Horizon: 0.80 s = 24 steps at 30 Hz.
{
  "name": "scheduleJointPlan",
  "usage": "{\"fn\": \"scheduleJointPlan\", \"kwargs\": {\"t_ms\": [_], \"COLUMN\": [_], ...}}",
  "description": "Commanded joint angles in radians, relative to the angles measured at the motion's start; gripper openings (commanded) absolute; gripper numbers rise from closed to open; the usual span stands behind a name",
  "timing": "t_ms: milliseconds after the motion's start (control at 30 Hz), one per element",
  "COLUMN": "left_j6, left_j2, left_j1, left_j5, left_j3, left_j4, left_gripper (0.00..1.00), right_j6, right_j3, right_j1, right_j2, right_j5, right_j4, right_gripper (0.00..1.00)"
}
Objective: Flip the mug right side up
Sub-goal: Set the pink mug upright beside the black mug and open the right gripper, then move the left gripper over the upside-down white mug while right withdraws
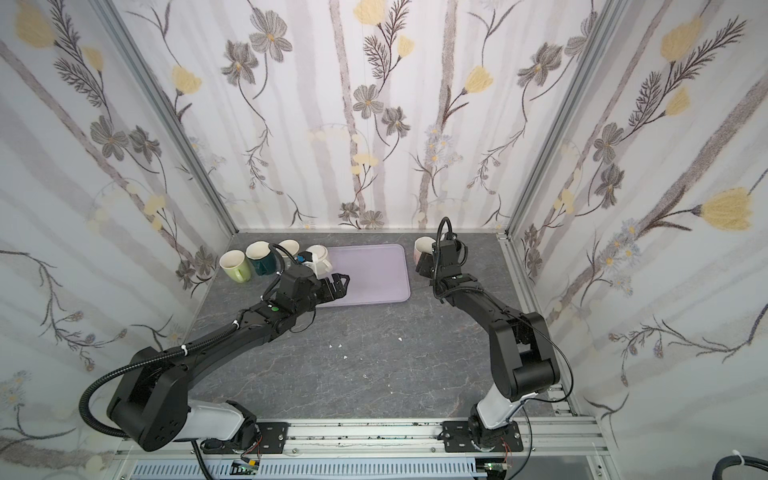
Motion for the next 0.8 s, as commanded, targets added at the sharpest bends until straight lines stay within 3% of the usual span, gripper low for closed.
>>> {"fn": "scheduleJointPlan", "kwargs": {"t_ms": [0,233,333,500,600,667,767], "left_j6": [-0.070,-0.169,-0.163,-0.156,-0.141,-0.128,-0.107], "left_j2": [0.044,0.193,0.272,0.366,0.426,0.474,0.555], "left_j1": [0.005,0.005,0.009,0.027,0.039,0.046,0.048], "left_j5": [-0.058,-0.229,-0.263,-0.275,-0.283,-0.298,-0.352], "left_j3": [0.052,0.244,0.343,0.446,0.521,0.585,0.688], "left_j4": [-0.106,-0.336,-0.421,-0.451,-0.487,-0.530,-0.594], "left_gripper": [1.00,1.00,1.00,1.00,1.00,1.00,1.00], "right_j6": [-0.007,0.031,0.027,-0.028,-0.048,-0.050,-0.049], "right_j3": [-0.109,-0.397,-0.477,-0.630,-0.676,-0.697,-0.732], "right_j1": [0.003,0.004,0.004,0.006,0.006,0.006,0.004], "right_j2": [-0.090,-0.295,-0.365,-0.478,-0.520,-0.540,-0.576], "right_j5": [-0.079,-0.204,-0.210,-0.251,-0.262,-0.266,-0.251], "right_j4": [0.181,0.362,0.380,0.484,0.493,0.498,0.509], "right_gripper": [0.76,0.79,0.80,0.91,0.93,0.99,0.99]}}
